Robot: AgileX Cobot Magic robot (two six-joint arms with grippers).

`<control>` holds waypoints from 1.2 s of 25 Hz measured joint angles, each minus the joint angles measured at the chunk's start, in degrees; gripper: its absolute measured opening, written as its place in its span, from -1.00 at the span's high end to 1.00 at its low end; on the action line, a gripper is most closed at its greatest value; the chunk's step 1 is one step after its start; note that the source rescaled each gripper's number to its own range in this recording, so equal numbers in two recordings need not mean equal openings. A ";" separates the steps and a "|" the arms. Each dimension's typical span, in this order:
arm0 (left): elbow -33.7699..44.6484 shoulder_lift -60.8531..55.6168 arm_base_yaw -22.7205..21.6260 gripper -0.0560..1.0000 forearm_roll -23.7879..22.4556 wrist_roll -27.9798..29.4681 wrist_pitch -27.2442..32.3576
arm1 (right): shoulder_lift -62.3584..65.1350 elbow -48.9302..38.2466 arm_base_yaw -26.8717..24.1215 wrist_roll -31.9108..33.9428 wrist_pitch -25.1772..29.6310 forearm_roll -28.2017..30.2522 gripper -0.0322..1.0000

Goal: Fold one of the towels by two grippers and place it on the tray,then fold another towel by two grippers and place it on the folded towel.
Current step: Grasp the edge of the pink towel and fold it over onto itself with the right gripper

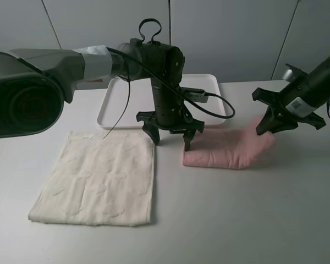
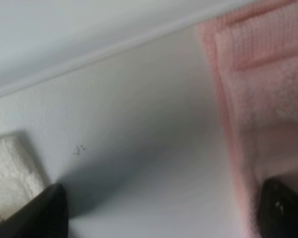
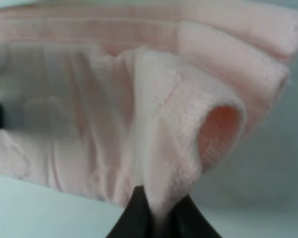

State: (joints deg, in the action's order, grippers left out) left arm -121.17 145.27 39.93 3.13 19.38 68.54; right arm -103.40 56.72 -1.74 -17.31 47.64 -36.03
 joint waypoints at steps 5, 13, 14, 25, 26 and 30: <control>0.00 0.00 0.00 -0.99 0.00 0.00 0.00 | -0.32 -0.12 0.00 -6.94 2.72 -10.73 0.87; 0.00 0.00 0.00 -0.99 0.00 0.00 0.00 | -2.01 -4.12 0.00 -18.21 2.65 -23.45 0.87; 0.00 0.00 0.00 -0.99 0.00 -0.24 0.00 | -2.16 -4.71 0.00 -19.59 2.38 -25.22 0.87; 0.00 0.00 0.00 -0.99 0.12 -1.39 0.00 | -2.14 -11.44 0.78 -34.21 0.08 -43.19 0.87; 0.00 0.00 0.00 -0.99 0.23 -1.39 0.00 | -2.14 -11.72 1.59 -34.65 -0.70 -43.88 0.87; 0.00 0.00 0.00 -0.99 0.34 -1.92 0.00 | -2.14 -11.94 5.29 -35.88 -3.39 -46.06 0.87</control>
State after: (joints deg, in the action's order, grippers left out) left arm -121.17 145.27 39.93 3.47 17.46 68.54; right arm -105.55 44.79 3.56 -53.20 44.25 -82.09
